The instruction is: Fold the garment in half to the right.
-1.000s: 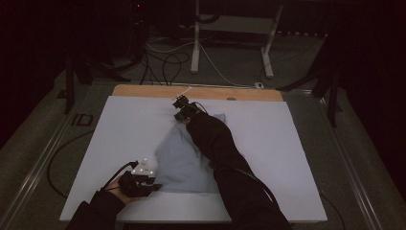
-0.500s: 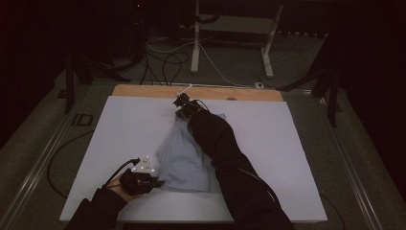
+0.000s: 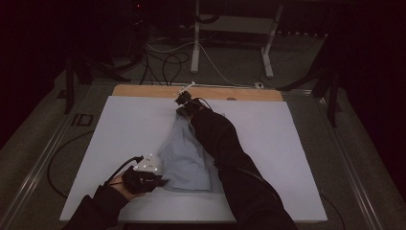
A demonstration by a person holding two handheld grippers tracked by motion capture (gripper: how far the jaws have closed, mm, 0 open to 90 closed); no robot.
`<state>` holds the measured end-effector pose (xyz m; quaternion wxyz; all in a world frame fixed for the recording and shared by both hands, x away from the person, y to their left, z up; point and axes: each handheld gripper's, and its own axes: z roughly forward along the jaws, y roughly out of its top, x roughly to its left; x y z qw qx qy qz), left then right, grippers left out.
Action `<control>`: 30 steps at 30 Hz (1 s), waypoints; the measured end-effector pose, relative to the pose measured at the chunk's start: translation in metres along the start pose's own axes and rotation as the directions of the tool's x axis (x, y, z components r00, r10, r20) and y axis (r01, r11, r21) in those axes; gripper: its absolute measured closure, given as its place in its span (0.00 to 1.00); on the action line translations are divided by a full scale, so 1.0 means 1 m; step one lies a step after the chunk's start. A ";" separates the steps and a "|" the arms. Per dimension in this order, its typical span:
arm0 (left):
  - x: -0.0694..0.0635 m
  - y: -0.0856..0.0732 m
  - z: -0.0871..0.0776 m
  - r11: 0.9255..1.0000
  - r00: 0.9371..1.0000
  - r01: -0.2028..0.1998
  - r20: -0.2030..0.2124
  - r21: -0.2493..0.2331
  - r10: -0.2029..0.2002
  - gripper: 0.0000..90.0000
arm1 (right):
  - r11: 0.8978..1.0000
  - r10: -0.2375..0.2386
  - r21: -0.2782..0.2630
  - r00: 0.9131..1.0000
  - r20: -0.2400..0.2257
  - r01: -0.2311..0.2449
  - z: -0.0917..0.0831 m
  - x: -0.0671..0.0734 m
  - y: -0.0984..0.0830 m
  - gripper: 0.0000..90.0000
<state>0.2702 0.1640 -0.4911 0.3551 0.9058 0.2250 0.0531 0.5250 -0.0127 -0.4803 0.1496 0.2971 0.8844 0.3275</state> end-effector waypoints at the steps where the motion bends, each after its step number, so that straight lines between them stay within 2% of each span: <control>1: 0.000 0.001 0.000 1.000 1.000 -0.003 0.001 0.000 0.003 0.94 | 1.000 -0.001 -0.002 1.000 0.005 0.001 -0.002 0.000 0.000 0.97; 14: -0.008 0.024 -0.001 0.997 0.997 -0.078 0.026 -0.003 0.078 0.94 | 0.999 0.011 -0.052 1.000 0.011 -0.011 -0.028 -0.009 -0.001 0.97; 21: -0.013 0.036 -0.001 0.991 0.991 -0.131 0.026 -0.017 0.131 0.94 | 0.995 0.040 -0.087 0.999 0.015 -0.039 -0.043 -0.015 -0.007 0.97; 30: -0.017 0.053 0.002 0.982 0.981 -0.189 0.036 0.001 0.189 0.94 | 0.991 0.069 -0.114 0.997 0.016 -0.067 -0.060 -0.026 -0.018 0.97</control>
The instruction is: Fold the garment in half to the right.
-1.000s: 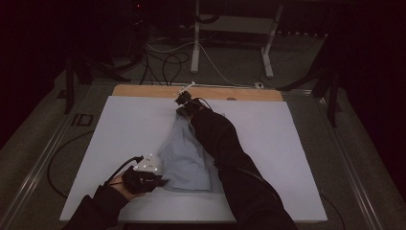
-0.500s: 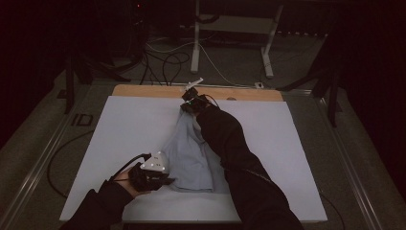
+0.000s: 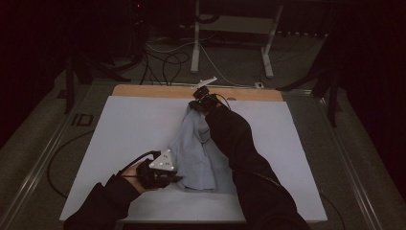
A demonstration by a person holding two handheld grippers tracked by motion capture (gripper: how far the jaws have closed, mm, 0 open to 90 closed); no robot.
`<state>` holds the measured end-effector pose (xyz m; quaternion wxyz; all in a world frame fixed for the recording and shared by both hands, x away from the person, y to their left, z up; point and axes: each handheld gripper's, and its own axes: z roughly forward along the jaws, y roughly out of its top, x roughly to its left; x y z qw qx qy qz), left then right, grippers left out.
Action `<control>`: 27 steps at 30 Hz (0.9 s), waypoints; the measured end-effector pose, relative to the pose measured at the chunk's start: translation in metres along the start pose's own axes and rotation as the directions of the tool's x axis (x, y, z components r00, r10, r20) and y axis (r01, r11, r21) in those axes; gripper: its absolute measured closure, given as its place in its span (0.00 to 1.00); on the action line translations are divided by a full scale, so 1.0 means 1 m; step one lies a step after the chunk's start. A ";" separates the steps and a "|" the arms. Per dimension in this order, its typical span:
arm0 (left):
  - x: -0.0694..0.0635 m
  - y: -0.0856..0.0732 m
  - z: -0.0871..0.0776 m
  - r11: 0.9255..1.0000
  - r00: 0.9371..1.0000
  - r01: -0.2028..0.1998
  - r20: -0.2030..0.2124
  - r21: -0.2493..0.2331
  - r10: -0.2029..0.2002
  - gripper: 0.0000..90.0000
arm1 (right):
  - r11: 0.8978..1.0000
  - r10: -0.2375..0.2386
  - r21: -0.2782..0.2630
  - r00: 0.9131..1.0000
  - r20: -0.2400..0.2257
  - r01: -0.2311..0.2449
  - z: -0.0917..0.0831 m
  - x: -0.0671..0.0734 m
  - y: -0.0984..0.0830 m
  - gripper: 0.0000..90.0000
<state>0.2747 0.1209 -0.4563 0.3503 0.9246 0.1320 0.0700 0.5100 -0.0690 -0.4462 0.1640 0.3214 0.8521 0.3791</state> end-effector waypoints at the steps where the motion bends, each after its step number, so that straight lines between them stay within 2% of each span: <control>1: 0.000 0.002 0.001 1.000 1.000 -0.002 0.003 0.000 0.002 0.94 | 1.000 0.000 -0.003 1.000 0.001 0.000 -0.002 -0.001 -0.001 0.97; 13: -0.002 0.027 0.008 0.997 0.998 -0.068 0.018 0.021 0.068 0.94 | 1.000 0.005 -0.027 1.000 0.027 -0.004 -0.021 -0.016 -0.013 0.97; 20: -0.005 0.041 0.015 0.995 0.995 -0.093 0.036 0.018 0.093 0.94 | 0.999 0.017 -0.049 1.000 0.016 -0.016 -0.033 -0.026 -0.018 0.97; 27: -0.009 0.054 0.028 0.991 0.990 -0.131 0.061 0.040 0.129 0.94 | 0.998 0.017 -0.057 1.000 0.000 -0.017 -0.041 -0.038 -0.025 0.97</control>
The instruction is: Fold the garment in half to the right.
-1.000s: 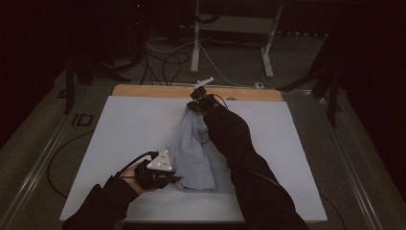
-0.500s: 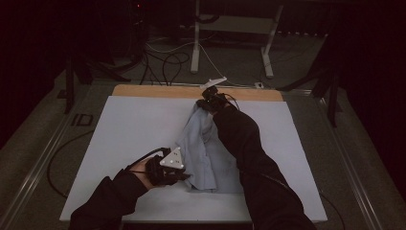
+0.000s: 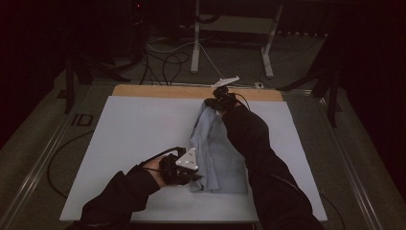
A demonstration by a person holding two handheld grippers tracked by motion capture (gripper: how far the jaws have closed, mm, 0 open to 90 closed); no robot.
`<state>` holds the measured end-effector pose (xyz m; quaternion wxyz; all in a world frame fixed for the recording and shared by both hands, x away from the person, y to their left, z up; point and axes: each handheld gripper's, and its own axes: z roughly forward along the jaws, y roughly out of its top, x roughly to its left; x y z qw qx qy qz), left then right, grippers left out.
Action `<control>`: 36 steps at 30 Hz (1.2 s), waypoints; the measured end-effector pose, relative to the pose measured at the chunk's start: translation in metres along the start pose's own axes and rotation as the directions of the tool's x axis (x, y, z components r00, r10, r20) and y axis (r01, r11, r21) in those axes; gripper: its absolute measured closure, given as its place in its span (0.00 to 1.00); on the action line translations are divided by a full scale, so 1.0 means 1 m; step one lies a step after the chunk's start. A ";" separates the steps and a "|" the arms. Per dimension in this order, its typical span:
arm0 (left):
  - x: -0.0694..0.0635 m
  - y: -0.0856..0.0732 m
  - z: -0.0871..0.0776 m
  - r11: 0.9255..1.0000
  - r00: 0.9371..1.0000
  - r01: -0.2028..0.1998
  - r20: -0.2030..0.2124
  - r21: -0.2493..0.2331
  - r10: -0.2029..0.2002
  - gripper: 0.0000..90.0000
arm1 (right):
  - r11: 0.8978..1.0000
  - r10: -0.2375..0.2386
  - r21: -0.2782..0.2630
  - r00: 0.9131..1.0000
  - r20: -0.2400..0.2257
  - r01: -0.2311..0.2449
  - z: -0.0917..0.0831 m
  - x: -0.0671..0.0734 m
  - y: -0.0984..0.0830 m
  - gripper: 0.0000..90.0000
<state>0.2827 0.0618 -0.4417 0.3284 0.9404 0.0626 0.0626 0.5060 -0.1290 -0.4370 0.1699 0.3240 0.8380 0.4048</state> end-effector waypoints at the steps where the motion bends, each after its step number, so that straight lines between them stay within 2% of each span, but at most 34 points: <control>1: 0.000 0.002 0.002 1.000 1.000 -0.001 0.002 0.001 0.001 0.94 | 1.000 0.000 -0.002 1.000 -0.001 0.000 -0.001 -0.002 -0.001 0.97; 17: -0.003 0.028 0.033 0.998 0.998 -0.052 0.034 0.018 0.051 0.94 | 0.999 0.034 -0.021 0.999 -0.035 -0.034 -0.008 -0.023 -0.022 0.97; 25: -0.009 0.039 0.051 0.995 0.994 -0.097 0.044 0.028 0.095 0.94 | 0.999 0.040 -0.034 0.998 -0.053 -0.042 -0.014 -0.033 -0.035 0.97; 32: -0.010 0.056 0.071 0.993 0.992 -0.117 0.060 0.031 0.115 0.93 | 0.998 0.060 -0.029 0.997 -0.054 -0.062 -0.018 -0.041 -0.042 0.96; 36: -0.009 0.063 0.082 0.990 0.989 -0.130 0.076 0.049 0.126 0.93 | 0.997 0.067 -0.032 0.996 -0.058 -0.069 -0.020 -0.044 -0.045 0.94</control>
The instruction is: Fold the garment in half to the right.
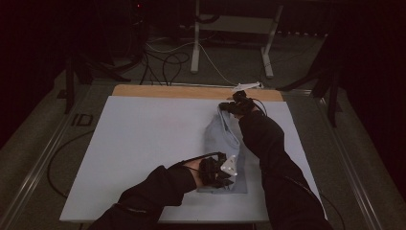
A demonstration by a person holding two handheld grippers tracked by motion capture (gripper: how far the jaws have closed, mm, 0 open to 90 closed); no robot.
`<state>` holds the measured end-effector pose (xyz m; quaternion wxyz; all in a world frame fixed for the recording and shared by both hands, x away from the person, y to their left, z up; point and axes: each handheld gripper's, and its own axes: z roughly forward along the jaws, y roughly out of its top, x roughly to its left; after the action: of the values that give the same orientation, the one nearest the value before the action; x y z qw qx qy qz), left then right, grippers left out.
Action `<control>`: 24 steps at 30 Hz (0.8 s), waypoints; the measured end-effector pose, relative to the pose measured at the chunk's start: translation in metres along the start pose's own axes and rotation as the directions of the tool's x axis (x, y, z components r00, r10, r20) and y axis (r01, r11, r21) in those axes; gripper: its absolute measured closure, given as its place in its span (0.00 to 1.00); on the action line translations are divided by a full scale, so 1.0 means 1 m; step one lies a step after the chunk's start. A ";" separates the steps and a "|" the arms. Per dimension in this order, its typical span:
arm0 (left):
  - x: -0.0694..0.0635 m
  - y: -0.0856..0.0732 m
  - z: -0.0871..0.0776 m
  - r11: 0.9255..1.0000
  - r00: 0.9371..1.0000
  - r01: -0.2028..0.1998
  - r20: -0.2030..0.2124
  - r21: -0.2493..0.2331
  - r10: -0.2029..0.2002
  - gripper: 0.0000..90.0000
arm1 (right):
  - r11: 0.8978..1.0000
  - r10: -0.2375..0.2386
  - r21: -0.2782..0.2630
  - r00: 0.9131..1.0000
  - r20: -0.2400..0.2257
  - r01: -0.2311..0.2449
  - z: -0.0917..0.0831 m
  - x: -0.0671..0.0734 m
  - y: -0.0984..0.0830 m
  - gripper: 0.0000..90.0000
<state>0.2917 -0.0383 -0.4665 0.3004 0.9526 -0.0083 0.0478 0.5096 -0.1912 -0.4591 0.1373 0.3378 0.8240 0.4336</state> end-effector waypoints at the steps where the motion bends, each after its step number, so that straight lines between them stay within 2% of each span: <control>1: 0.001 0.001 0.003 1.000 1.000 0.006 0.006 -0.001 -0.006 0.93 | 1.000 0.000 -0.001 1.000 0.001 0.000 -0.001 -0.001 -0.001 0.94; 5: 0.003 0.004 0.013 1.000 1.000 0.008 0.025 0.011 -0.008 0.92 | 1.000 0.015 0.000 1.000 0.009 -0.015 -0.005 -0.005 -0.005 0.91; 6: 0.003 0.005 0.015 1.000 0.999 0.015 0.030 0.009 -0.016 0.91 | 1.000 0.020 -0.004 1.000 0.007 -0.020 -0.007 -0.006 -0.006 0.86; 8: 0.002 0.006 0.019 1.000 0.999 0.018 0.046 0.009 -0.018 0.81 | 1.000 0.024 -0.011 1.000 0.008 -0.024 -0.010 -0.008 -0.008 0.68; 12: -0.002 0.009 0.023 1.000 0.999 0.017 0.041 0.010 -0.018 0.57 | 0.999 0.039 -0.017 0.999 0.005 -0.039 -0.017 -0.012 -0.011 0.35; 14: -0.002 0.010 0.022 1.000 0.999 0.025 0.040 0.003 -0.025 0.49 | 0.999 0.045 -0.019 0.999 -0.029 -0.046 -0.019 -0.014 -0.013 0.23; 16: -0.002 0.011 0.020 1.000 0.999 0.026 0.042 -0.007 -0.026 0.45 | 0.998 0.055 -0.019 0.997 -0.053 -0.056 -0.020 -0.015 -0.015 0.18; 19: -0.001 0.010 0.016 0.999 0.998 0.040 0.049 -0.014 -0.039 0.35 | 0.999 0.043 -0.017 0.998 -0.048 -0.044 -0.020 -0.014 -0.018 0.15; 21: -0.001 0.009 0.013 0.999 0.995 0.036 0.097 -0.027 -0.033 0.21 | 0.999 0.037 -0.022 0.998 -0.053 -0.038 -0.019 -0.013 -0.020 0.14; 24: -0.001 0.007 0.009 0.998 0.993 0.045 0.110 -0.042 -0.040 0.17 | 0.999 0.035 -0.028 0.998 -0.058 -0.037 -0.019 -0.011 -0.021 0.13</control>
<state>0.2911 -0.0488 -0.4701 0.3217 0.9468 -0.0054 -0.0107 0.4985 -0.2181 -0.4657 0.1107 0.3381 0.8150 0.4574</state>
